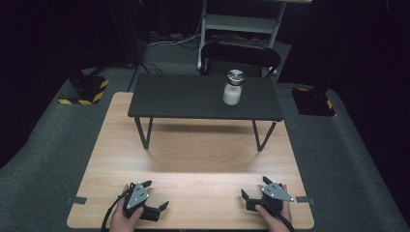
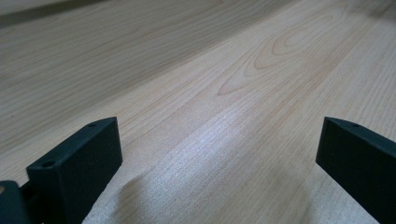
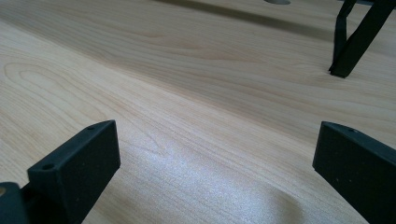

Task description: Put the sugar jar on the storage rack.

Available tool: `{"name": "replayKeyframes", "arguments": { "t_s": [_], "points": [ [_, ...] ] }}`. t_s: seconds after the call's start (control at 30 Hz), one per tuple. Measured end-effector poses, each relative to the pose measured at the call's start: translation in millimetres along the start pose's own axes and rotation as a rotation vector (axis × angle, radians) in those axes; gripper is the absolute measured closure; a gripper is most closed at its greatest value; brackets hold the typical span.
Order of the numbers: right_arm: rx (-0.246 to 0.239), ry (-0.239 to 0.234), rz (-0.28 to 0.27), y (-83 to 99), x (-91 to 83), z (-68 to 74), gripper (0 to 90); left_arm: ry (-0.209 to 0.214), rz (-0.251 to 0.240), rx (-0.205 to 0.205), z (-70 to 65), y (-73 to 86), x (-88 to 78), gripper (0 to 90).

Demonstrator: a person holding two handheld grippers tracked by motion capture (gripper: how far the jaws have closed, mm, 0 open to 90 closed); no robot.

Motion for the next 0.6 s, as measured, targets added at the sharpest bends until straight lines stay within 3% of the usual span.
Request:
{"name": "replayKeyframes", "arguments": {
  "t_s": [0.6],
  "points": [
    [0.008,0.0,-0.035,6.5,-1.6,-0.1,0.0,0.02,0.038,0.001,4.3,-7.5,2.5,0.5]
  ]
}}
Point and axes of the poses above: each handheld gripper's, and its own axes: x roughly forward along the jaws, y roughly out of its underside, z roughly to its left, the point moved 2 cm from there along x, roughly forward along the jaws, and after that the axes turned 13 degrees about z, right-handed, at the moved point
